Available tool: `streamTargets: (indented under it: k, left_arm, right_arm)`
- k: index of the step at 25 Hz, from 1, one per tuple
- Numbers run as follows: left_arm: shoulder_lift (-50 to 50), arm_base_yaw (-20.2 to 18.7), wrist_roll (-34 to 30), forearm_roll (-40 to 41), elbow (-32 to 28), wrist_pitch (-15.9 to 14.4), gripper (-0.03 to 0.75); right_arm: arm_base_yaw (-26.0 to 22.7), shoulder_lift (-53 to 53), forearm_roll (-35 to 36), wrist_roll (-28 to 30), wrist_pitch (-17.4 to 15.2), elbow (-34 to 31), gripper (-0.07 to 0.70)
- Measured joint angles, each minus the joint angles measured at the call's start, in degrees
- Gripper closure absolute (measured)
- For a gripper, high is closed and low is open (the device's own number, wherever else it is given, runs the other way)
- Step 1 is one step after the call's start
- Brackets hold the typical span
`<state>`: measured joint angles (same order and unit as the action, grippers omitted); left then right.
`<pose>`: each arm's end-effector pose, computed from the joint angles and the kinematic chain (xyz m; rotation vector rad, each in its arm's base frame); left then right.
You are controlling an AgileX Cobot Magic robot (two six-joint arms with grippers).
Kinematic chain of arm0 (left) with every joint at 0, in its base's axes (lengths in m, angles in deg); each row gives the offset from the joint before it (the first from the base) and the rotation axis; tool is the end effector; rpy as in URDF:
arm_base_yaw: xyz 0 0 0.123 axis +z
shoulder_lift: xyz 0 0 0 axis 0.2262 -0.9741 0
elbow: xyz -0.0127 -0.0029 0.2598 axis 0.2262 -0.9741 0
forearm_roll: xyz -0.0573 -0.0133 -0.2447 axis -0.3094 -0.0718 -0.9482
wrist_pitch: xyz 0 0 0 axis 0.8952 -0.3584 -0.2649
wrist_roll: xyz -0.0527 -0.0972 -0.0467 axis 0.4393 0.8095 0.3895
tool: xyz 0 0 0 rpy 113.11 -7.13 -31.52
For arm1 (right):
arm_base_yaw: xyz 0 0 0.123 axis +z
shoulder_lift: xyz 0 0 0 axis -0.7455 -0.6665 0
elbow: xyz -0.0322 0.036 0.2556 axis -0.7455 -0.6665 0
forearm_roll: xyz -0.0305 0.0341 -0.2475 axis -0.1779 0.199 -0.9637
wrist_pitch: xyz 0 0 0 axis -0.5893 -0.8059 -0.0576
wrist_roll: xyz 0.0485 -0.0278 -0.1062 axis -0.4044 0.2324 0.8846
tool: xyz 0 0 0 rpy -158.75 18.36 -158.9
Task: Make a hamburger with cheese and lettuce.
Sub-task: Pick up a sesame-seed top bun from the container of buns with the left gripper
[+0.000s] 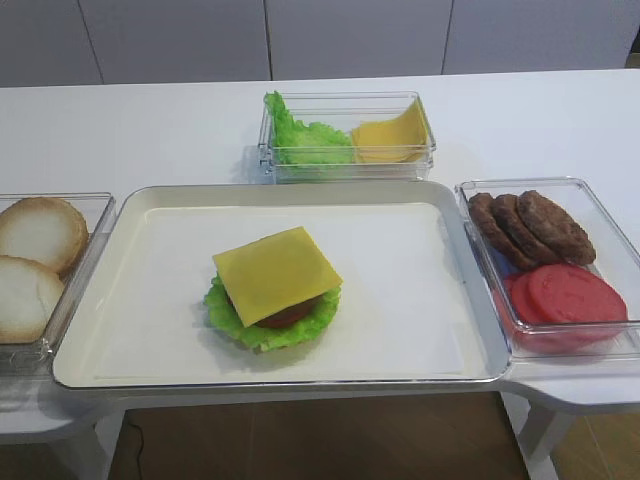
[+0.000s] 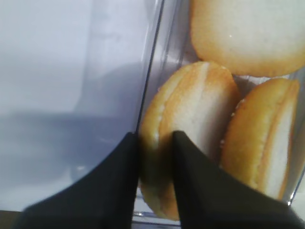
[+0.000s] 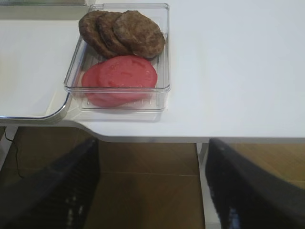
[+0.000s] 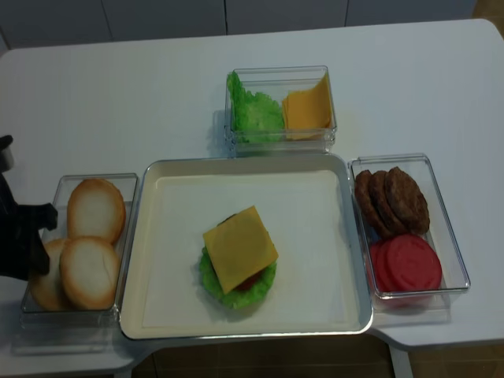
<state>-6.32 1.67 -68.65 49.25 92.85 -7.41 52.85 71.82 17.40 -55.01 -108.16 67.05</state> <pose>0.2615 0.0548 0.1903 -0.3870 3.0109 -0.1535 0.0399 0.0127 0.2498 -0.0871 2.1286 0.1565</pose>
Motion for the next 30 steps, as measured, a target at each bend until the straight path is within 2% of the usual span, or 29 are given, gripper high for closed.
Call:
streamTargets:
  k: [6, 14, 30]
  left_arm:
    - [0.0, 0.0, 0.0, 0.2, 0.0, 0.2, 0.618]
    - [0.5, -0.1, 0.0, 0.7, -0.3, 0.3, 0.631]
    - [12.7, -0.1, 0.7, 6.0, -0.5, -0.7, 0.64]
  right_arm:
    - [0.0, 0.0, 0.0, 0.0, 0.0, 0.0, 0.092]
    - [0.0, 0.0, 0.0, 0.0, 0.0, 0.0, 0.092]
    - [-0.1, 0.0, 0.0, 0.0, 0.0, 0.0, 0.092]
